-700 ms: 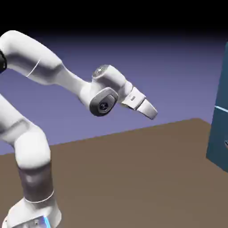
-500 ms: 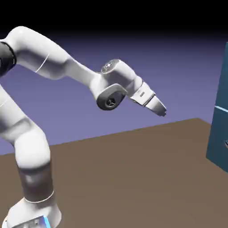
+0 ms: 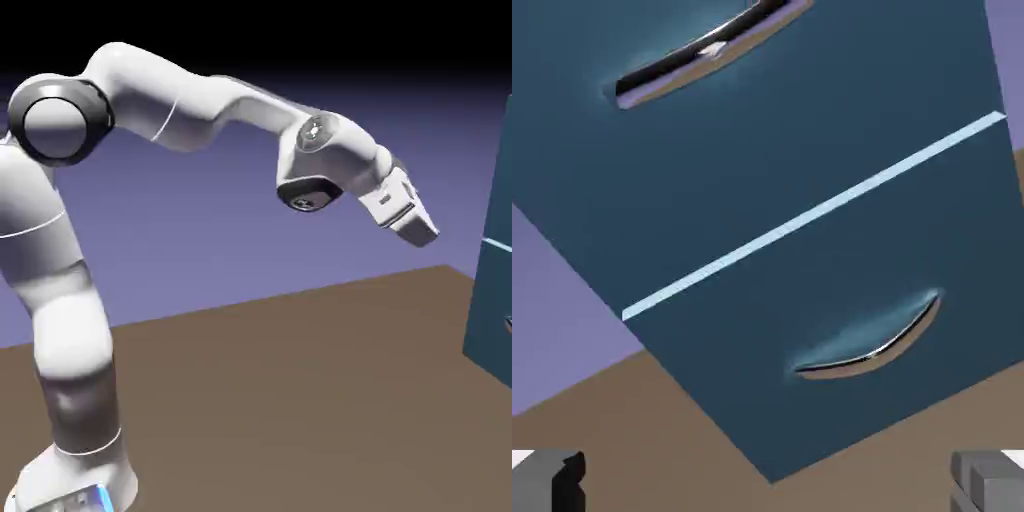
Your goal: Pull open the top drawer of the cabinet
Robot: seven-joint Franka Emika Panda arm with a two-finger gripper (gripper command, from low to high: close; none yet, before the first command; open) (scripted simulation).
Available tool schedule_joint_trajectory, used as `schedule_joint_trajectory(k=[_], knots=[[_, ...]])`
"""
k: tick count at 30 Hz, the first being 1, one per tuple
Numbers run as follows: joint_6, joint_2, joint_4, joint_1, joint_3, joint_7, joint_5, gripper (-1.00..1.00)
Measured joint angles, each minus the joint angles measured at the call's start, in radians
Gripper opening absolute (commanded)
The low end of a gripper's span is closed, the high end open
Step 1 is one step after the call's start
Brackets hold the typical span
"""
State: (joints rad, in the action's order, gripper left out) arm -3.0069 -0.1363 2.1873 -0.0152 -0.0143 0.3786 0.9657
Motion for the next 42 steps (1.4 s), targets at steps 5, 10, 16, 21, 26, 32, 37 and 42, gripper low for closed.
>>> schedule_joint_trajectory(k=[5, 10, 16, 21, 26, 32, 37, 42], knots=[[0.007, 0.098, -0.140, -0.007, -0.003, -0.082, 0.217, 0.00], [0.014, 0.195, -0.280, -0.013, -0.006, -0.163, 0.435, 0.00], [0.022, 0.312, -0.449, -0.020, -0.010, -0.261, 0.696, 0.00], [0.028, 0.410, -0.589, -0.026, -0.014, -0.343, 0.913, 0.00], [0.035, 0.508, -0.729, -0.032, -0.017, -0.424, 1.131, 0.00], [0.043, 0.625, -0.897, -0.039, -0.021, -0.522, 1.392, 0.00], [0.050, 0.723, -1.038, -0.045, -0.024, -0.604, 1.609, 0.00], [0.031, 0.829, -1.177, -0.002, -0.101, -0.432, 1.523, 0.00]])
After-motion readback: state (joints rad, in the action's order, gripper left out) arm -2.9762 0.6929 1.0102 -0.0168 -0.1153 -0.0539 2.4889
